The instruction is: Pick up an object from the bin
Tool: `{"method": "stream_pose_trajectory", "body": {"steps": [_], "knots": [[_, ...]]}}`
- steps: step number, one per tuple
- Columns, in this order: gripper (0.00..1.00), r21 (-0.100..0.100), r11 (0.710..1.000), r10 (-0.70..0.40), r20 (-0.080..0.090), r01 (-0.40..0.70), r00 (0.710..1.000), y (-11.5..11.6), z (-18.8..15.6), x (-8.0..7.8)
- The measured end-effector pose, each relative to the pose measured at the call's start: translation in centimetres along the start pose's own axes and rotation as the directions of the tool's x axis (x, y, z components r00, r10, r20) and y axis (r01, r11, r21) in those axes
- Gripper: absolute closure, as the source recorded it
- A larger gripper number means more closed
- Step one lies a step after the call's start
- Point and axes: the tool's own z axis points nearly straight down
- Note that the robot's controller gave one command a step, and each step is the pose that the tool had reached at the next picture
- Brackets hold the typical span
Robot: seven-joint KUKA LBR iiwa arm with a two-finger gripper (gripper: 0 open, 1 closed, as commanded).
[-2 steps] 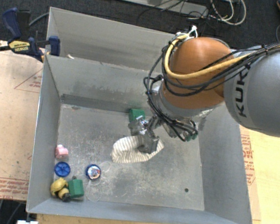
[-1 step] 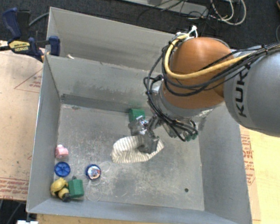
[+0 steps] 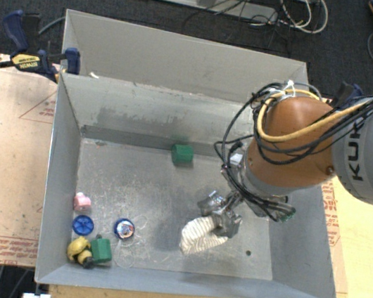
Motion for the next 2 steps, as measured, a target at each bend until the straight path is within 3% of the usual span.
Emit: {"method": "stream_pose_trajectory", "body": {"steps": [1,2], "knots": [[1.0,0.003,0.977,0.212,0.014,-0.212,0.977,0.4,8.6,-10.6],[1.0,0.0,1.0,-0.003,0.003,0.003,1.0,5.5,-5.1,-3.4]]}}
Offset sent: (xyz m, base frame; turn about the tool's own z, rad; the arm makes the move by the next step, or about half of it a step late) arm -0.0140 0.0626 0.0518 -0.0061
